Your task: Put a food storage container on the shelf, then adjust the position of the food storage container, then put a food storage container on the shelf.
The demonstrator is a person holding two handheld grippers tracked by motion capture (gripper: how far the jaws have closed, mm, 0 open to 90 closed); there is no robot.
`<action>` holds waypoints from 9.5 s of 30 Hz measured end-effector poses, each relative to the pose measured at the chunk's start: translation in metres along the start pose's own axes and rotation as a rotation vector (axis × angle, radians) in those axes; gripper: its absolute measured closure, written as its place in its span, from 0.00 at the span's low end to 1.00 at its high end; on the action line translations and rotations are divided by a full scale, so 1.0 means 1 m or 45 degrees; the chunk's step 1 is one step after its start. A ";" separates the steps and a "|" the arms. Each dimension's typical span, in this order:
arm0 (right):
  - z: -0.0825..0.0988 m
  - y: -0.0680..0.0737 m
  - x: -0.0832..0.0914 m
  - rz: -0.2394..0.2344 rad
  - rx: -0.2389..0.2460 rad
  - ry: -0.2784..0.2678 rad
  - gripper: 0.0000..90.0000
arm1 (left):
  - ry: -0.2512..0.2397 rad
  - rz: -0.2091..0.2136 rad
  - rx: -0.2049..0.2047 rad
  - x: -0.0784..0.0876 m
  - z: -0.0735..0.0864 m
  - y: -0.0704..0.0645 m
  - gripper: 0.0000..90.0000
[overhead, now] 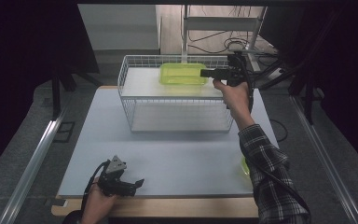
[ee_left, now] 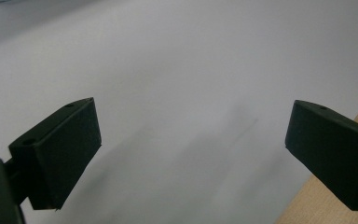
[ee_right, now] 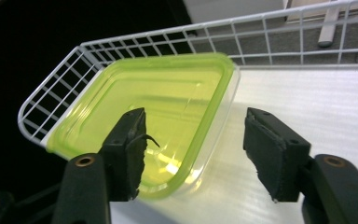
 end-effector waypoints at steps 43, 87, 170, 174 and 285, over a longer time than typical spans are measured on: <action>0.114 -0.036 0.052 -0.017 0.317 0.156 0.18 | 0.013 0.009 -0.017 -0.002 0.001 -0.002 0.03; 0.188 -0.173 0.150 0.293 0.233 0.139 0.99 | 0.030 0.000 -0.025 -0.003 0.002 -0.002 0.03; 0.283 -0.166 0.104 0.286 0.177 0.334 0.97 | 0.068 0.000 -0.071 -0.006 0.003 -0.006 0.03; 0.283 -0.156 0.089 0.244 0.187 0.354 0.97 | 0.069 0.000 -0.072 -0.006 0.004 -0.006 0.03; 0.256 -0.074 0.043 -0.082 0.386 0.262 0.06 | 0.013 -0.017 -0.158 -0.002 -0.004 -0.018 0.04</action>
Point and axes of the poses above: each handheld gripper's, and its own axes: x roughly backward along the jaws, z roughly out of its underside, y roughly to its left, the point moved 10 cm from there along -x, roughly forward along the jaws, and after that the axes turned 14 degrees about -x, right-handed, at the moved point
